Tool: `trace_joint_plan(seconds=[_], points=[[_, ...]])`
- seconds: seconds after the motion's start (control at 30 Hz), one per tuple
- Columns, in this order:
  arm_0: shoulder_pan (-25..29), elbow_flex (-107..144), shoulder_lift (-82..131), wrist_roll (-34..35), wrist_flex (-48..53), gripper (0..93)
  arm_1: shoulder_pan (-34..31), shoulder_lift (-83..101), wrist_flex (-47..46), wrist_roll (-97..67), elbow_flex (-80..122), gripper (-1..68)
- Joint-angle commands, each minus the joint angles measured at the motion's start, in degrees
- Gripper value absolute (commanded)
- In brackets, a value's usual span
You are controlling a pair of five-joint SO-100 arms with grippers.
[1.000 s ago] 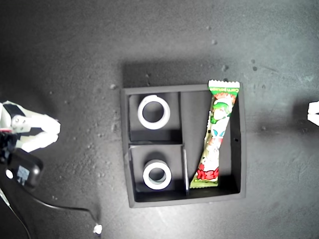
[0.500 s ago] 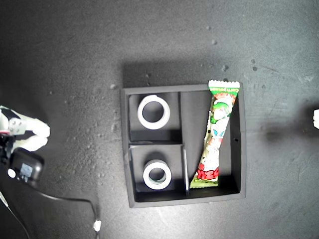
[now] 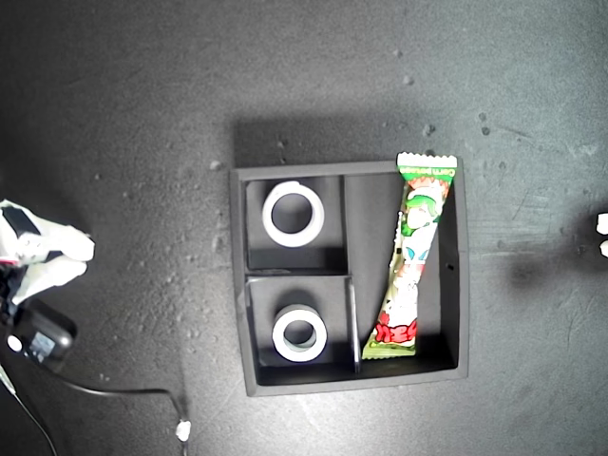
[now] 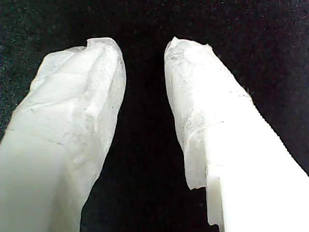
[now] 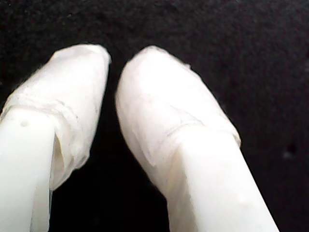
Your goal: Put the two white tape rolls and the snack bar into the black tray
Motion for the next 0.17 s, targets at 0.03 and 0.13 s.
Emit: trace_joint_plan(seconds=[0.03,0.13], points=[[0.53,3.25,2.64,0.53,2.2,1.8,-0.18,0.35,0.09,-0.35,0.7,5.4],[0.53,3.25,2.64,0.53,2.2,1.8,-0.18,0.35,0.09,-0.35,0.7,5.4]])
